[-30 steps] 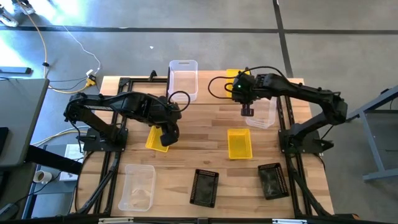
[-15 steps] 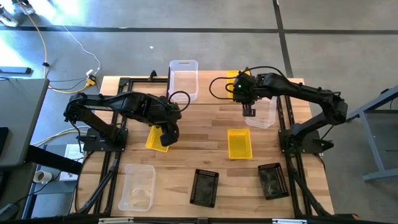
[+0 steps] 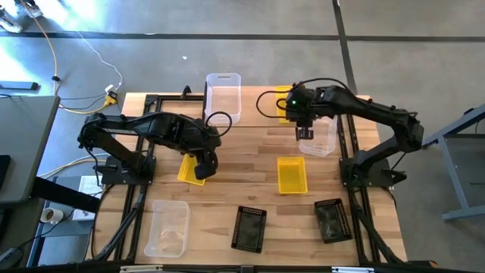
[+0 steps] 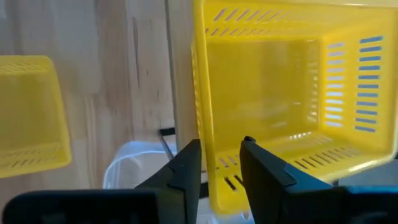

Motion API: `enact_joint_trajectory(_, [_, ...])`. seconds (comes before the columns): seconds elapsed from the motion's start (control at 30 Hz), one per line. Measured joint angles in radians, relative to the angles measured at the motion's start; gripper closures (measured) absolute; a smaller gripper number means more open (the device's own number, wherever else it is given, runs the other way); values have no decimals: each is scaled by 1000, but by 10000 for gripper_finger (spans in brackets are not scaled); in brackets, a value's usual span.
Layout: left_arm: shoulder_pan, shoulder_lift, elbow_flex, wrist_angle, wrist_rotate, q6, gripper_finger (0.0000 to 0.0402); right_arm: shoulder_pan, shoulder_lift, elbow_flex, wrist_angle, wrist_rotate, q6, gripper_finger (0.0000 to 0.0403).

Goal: Stack baskets on shelf by color
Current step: Put the bottom left black bin on the shelf

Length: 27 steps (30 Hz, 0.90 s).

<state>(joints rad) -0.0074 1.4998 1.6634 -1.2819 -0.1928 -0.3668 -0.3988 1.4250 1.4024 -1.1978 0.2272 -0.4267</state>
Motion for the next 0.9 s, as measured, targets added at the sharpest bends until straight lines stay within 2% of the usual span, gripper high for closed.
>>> enact_joint_trajectory(0.23, [0,0,0,1,15,-27,275,0,0,103,-142,-11,91,304])
enact_joint_trajectory(0.47, [-63,0,0,77,50,-115,275,22,0,189,-159,-175,300,304])
enact_joint_trajectory(0.7, [-179,5,0,184,7,-158,275,96,0,227,-110,-171,444,304])
enact_joint_trajectory(0.9, [-283,44,1,252,-12,-183,275,137,0,235,-70,-167,684,304])
